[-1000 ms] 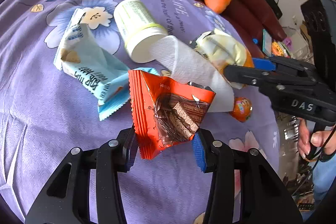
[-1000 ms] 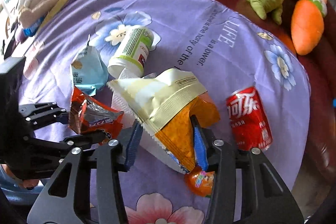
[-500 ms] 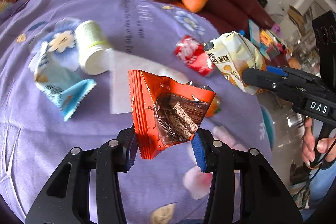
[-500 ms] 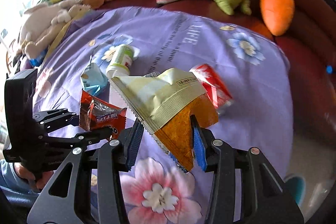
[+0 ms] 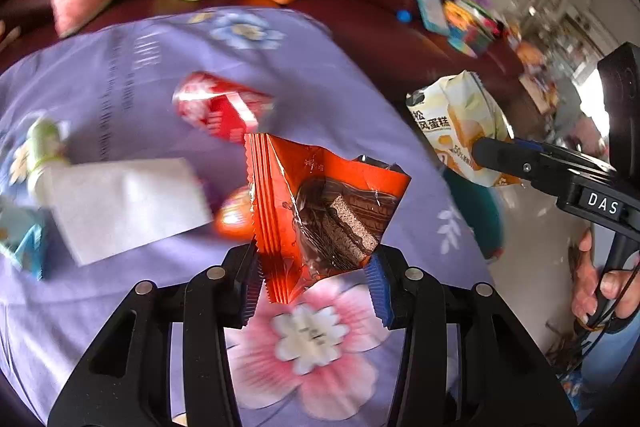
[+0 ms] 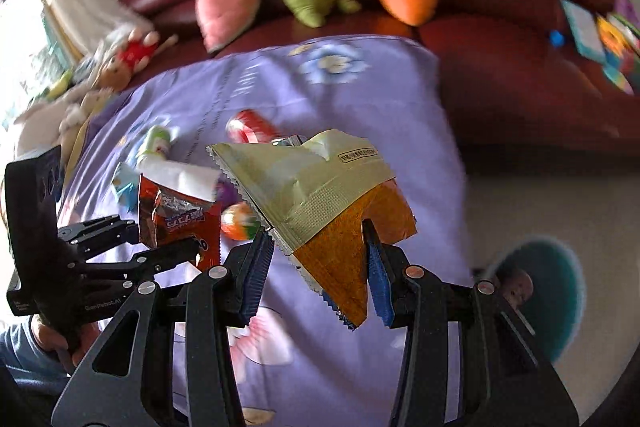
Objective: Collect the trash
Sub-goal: 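Carry both packets over the teal bin and open both tools, then move both tools back over the table toward the tissue and wrapper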
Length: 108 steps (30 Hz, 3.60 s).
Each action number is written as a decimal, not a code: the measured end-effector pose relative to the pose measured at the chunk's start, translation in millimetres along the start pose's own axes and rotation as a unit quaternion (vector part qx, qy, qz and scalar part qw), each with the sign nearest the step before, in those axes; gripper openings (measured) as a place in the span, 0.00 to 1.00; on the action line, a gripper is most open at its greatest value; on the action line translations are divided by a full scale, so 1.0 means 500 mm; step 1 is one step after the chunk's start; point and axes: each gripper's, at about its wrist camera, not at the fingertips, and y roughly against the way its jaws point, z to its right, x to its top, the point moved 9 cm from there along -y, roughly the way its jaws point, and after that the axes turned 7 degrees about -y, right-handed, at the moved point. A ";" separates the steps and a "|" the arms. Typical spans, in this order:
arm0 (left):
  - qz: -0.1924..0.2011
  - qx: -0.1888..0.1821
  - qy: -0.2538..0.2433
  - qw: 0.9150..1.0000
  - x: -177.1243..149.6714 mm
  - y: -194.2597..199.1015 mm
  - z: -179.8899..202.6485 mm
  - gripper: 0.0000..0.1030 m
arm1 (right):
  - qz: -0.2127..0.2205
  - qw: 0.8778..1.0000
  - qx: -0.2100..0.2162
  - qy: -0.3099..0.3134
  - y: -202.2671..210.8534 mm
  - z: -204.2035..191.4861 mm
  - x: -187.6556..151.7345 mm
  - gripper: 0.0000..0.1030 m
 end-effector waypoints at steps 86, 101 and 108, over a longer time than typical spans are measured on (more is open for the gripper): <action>-0.077 -0.055 -0.094 0.991 0.024 -0.217 0.302 0.84 | 0.021 0.960 -0.066 -0.270 0.087 0.409 -0.143 0.71; -0.042 -0.037 -0.017 0.998 -0.003 -0.110 0.105 0.84 | -0.010 0.980 -0.055 -0.189 0.033 0.198 -0.091 0.71; -0.020 -0.018 0.015 1.000 -0.018 -0.051 0.001 0.85 | -0.027 0.988 -0.049 -0.144 0.005 0.099 -0.070 0.71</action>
